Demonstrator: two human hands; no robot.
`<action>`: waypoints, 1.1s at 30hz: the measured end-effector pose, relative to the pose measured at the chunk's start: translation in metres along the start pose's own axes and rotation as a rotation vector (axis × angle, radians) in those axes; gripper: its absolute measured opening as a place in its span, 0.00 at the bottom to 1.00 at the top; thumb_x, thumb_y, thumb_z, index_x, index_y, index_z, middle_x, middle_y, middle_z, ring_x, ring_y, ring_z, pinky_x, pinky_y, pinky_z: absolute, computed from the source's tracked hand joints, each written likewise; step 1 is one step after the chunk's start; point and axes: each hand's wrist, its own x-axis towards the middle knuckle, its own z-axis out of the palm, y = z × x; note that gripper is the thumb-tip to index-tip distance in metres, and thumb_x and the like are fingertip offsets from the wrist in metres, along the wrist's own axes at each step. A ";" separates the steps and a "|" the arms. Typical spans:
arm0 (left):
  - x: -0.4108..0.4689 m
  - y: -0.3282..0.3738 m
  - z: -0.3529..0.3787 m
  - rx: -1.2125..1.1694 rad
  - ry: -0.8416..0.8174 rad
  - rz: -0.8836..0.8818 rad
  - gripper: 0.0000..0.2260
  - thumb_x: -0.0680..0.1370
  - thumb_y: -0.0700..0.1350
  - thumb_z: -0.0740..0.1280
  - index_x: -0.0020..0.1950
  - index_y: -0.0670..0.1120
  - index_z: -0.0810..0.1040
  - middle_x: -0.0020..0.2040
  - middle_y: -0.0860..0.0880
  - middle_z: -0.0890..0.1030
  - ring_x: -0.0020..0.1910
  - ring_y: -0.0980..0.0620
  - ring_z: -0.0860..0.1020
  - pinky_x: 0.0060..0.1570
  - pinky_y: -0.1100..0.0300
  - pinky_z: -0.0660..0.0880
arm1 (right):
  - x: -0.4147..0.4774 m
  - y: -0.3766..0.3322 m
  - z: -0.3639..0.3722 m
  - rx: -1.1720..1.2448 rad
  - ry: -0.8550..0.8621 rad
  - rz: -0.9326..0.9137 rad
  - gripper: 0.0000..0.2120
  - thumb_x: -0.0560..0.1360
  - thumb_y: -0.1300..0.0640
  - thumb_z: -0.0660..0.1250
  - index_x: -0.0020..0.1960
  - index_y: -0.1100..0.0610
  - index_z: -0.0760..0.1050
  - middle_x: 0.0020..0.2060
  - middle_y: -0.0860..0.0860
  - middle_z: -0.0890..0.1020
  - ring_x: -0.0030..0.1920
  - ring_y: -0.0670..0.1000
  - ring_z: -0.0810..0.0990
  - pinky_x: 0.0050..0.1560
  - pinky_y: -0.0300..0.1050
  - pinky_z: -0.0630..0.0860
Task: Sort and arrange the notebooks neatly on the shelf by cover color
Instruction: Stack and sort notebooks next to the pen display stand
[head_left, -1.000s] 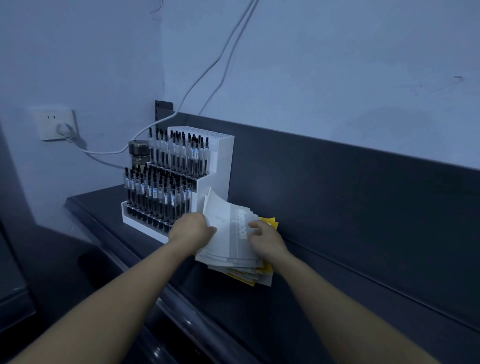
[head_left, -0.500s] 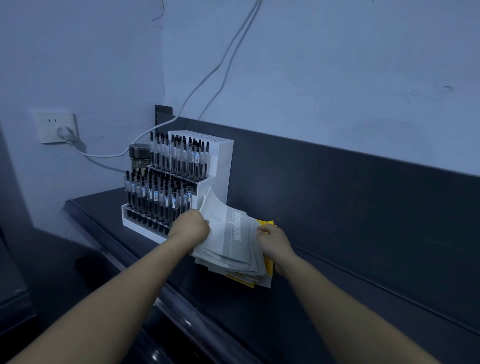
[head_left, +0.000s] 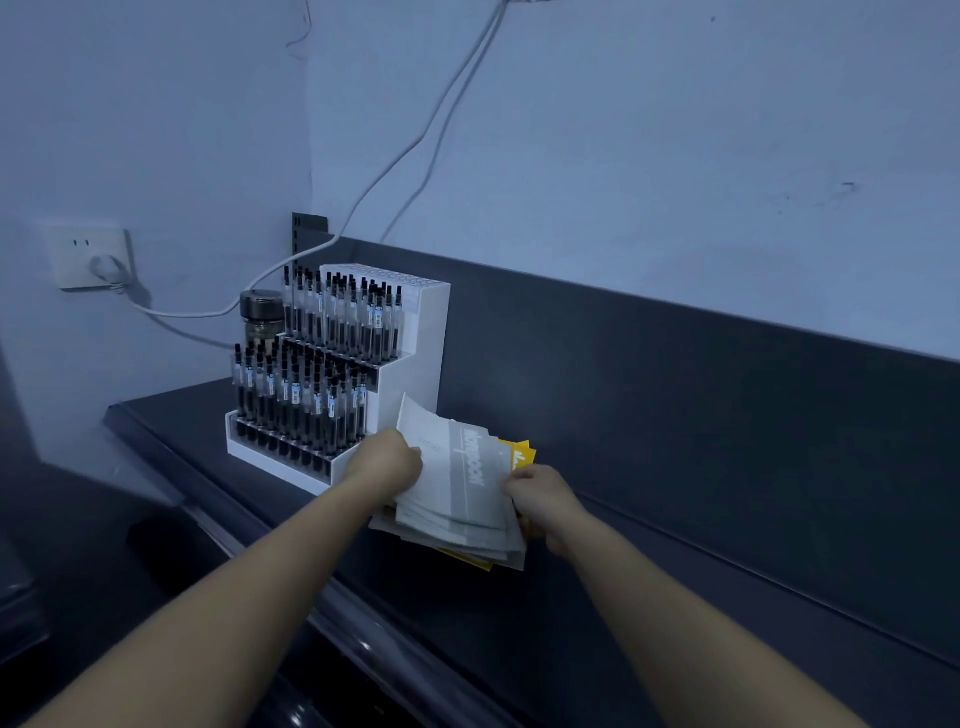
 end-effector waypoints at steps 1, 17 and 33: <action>-0.003 -0.001 -0.001 0.058 0.004 0.025 0.16 0.82 0.49 0.58 0.63 0.38 0.73 0.60 0.41 0.77 0.57 0.42 0.76 0.50 0.55 0.72 | 0.000 0.000 -0.001 -0.005 -0.001 -0.009 0.14 0.76 0.57 0.62 0.56 0.65 0.76 0.40 0.53 0.74 0.39 0.52 0.70 0.36 0.43 0.65; -0.013 -0.014 -0.005 0.087 -0.025 0.001 0.18 0.79 0.51 0.62 0.64 0.40 0.73 0.61 0.42 0.77 0.59 0.43 0.76 0.52 0.55 0.74 | -0.009 -0.011 0.007 0.054 -0.003 -0.039 0.12 0.79 0.50 0.60 0.53 0.56 0.77 0.55 0.53 0.80 0.57 0.56 0.78 0.62 0.55 0.75; -0.012 0.005 -0.013 -0.612 -0.161 -0.175 0.12 0.82 0.36 0.53 0.40 0.42 0.65 0.36 0.44 0.68 0.28 0.51 0.64 0.20 0.70 0.61 | -0.015 -0.014 -0.014 0.408 0.005 0.190 0.07 0.81 0.58 0.57 0.49 0.60 0.72 0.43 0.57 0.78 0.41 0.55 0.77 0.37 0.48 0.77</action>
